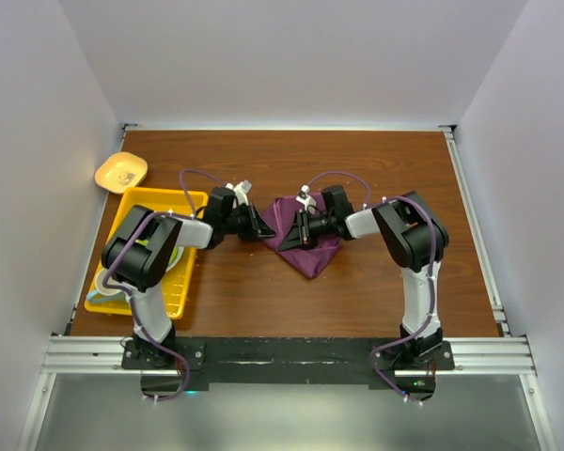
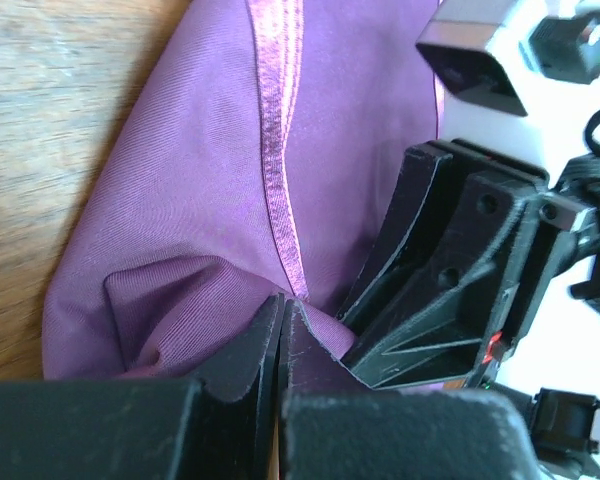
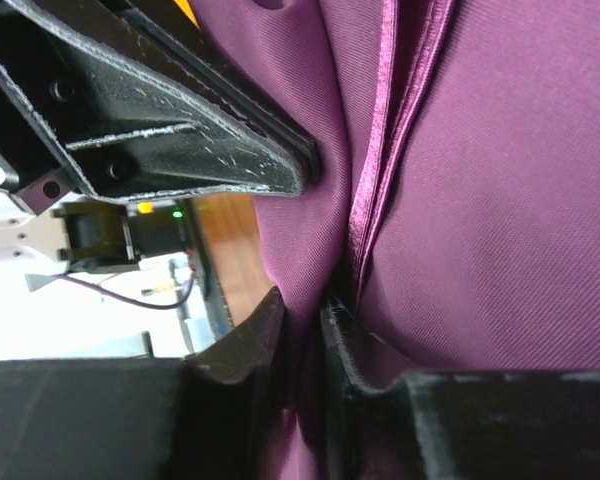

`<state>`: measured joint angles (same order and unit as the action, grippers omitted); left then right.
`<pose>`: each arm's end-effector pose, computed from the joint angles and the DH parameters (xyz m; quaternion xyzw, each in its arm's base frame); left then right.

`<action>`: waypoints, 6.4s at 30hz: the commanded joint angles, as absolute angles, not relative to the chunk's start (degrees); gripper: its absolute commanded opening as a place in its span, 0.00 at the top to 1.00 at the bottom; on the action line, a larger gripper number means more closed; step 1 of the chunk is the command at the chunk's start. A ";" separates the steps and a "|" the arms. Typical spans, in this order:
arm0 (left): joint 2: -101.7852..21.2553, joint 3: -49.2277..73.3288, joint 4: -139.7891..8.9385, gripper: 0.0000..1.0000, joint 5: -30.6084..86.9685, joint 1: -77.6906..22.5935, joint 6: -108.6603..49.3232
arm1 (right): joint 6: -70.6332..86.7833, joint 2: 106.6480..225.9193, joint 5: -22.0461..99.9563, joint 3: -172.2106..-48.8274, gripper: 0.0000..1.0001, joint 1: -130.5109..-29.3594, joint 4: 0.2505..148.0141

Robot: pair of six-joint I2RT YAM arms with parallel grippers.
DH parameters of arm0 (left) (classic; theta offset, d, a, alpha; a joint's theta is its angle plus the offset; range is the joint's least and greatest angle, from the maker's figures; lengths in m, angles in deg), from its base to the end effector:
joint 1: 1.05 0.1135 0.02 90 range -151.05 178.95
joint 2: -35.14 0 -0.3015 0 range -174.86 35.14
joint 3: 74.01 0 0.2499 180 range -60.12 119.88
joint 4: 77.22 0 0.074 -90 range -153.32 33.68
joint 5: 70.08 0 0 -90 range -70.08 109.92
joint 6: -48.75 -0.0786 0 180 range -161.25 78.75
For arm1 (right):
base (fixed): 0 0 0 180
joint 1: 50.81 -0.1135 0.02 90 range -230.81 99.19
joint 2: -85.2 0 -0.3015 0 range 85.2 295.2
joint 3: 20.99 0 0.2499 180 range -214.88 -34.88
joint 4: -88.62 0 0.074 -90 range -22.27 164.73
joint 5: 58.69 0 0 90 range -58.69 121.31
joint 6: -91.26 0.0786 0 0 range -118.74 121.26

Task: Fold the napkin, place the utensils inside, and roll it up
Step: Roll the napkin with the utensil

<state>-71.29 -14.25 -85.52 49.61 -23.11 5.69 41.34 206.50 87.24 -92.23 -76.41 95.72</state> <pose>0.3453 -0.1819 0.1326 -0.0785 0.8738 -0.4285 0.2163 0.3537 0.2417 0.0991 -0.0836 0.8270 0.5524 0.0630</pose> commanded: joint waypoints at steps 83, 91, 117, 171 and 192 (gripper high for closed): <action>-53.19 1.33 -45.88 1.00 46.42 -23.37 4.36 | -1.56 171.68 34.04 -102.55 0.02 -89.21 35.44; -57.39 -9.15 -70.61 1.00 59.91 -27.93 10.09 | 11.72 174.14 43.94 -105.01 0.02 -85.71 35.02; -77.71 0.79 -68.16 1.00 56.13 -30.14 5.60 | -12.53 172.03 40.81 -99.13 0.13 -93.52 41.06; -63.76 13.98 -49.26 0.60 38.48 -15.73 3.49 | -7.38 200.86 65.13 -106.43 1.00 -87.92 46.51; -62.67 -6.24 -77.90 0.92 53.85 -21.96 8.15 | 27.90 215.10 93.54 -106.43 1.00 -74.01 62.69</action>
<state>-59.64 -4.90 -62.72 50.20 -19.64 5.84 25.36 213.27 97.66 -107.18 -75.34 62.26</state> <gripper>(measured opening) 0.114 0.066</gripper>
